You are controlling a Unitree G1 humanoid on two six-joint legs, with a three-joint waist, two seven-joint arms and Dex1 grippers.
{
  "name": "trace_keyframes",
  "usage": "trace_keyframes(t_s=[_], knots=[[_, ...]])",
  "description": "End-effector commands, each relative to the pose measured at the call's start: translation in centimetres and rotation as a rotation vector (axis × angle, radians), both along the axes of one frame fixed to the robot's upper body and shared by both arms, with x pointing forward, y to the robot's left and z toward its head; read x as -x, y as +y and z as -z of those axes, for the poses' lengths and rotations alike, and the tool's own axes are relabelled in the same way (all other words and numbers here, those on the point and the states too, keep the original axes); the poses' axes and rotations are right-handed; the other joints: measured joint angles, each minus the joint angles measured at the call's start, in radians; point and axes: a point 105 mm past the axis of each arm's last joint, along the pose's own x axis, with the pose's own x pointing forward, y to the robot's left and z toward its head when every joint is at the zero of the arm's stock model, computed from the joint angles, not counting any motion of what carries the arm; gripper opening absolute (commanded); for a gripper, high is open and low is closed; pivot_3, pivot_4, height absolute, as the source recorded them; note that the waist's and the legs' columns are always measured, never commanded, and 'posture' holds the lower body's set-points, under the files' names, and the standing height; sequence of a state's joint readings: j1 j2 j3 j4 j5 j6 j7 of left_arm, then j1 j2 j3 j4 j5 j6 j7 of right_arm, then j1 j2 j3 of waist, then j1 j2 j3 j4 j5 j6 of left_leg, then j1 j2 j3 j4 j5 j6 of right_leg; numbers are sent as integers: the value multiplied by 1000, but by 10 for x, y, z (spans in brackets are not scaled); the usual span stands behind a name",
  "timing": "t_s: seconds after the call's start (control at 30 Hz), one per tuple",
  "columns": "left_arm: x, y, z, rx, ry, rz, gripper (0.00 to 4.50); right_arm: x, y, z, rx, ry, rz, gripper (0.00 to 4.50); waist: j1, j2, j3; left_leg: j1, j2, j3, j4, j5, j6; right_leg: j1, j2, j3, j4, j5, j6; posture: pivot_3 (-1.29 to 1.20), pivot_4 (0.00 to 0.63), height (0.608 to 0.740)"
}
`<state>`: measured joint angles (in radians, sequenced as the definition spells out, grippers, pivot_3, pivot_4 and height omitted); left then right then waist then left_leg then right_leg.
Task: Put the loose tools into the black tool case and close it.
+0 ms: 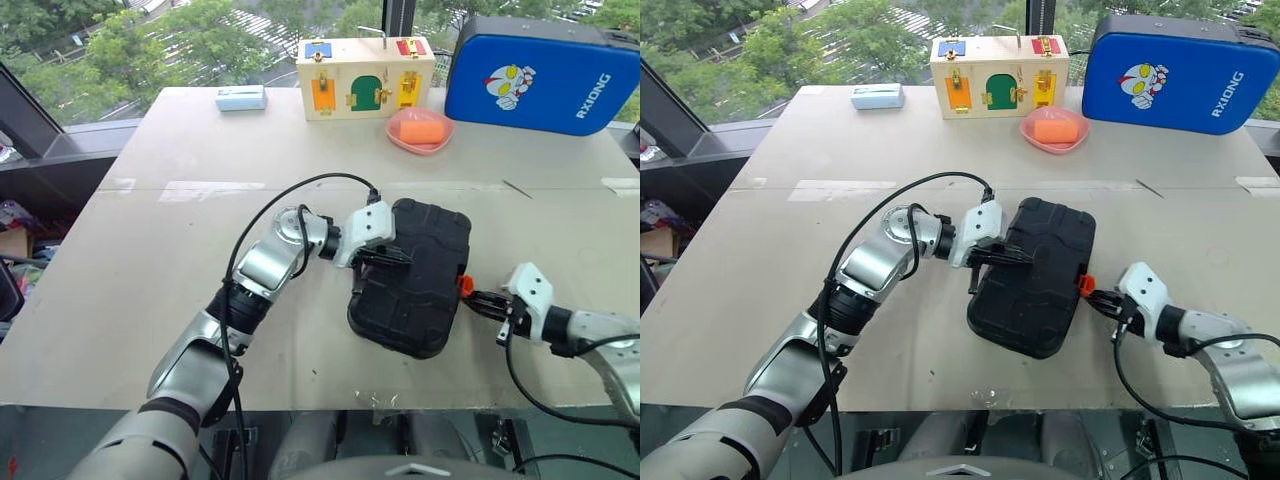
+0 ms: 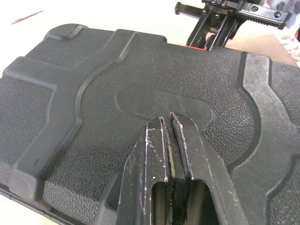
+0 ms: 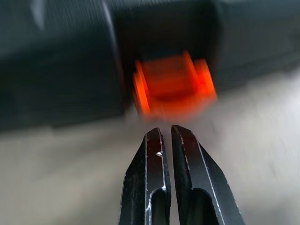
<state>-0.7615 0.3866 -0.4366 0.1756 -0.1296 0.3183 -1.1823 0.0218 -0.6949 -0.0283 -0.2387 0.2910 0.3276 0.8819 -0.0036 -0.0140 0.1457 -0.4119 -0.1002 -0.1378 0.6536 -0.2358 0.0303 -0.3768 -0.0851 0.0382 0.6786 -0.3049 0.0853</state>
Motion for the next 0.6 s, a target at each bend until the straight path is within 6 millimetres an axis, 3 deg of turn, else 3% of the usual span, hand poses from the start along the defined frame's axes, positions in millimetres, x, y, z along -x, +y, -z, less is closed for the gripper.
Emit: trace_keyframes(t_s=[0.03, 0.33, 0.6], knots=[[1, 12, 43, -149, 86, -45, 131, -1, 17, -27, -36, -90, -61, 0, -1, 0, 0, 0, 0, 0, 0, 0, 0, 0, 0, 0, 0, 0, 0, 0, 150, 735], [7, 9, 49, -151, 106, -36, 131, 0, 31, -61, -23, -184, -120, 0, -7, 1, -1, 0, 0, 0, 0, 0, 0, 0, 0, 0, 1, 0, 0, 0, 150, 735], [10, 6, 51, -153, 111, -21, 131, 4, 31, -59, 111, -272, -211, 0, -6, 1, -1, 0, 0, 0, 0, 0, 0, 0, 0, 0, 1, 0, 0, 0, 150, 735]])
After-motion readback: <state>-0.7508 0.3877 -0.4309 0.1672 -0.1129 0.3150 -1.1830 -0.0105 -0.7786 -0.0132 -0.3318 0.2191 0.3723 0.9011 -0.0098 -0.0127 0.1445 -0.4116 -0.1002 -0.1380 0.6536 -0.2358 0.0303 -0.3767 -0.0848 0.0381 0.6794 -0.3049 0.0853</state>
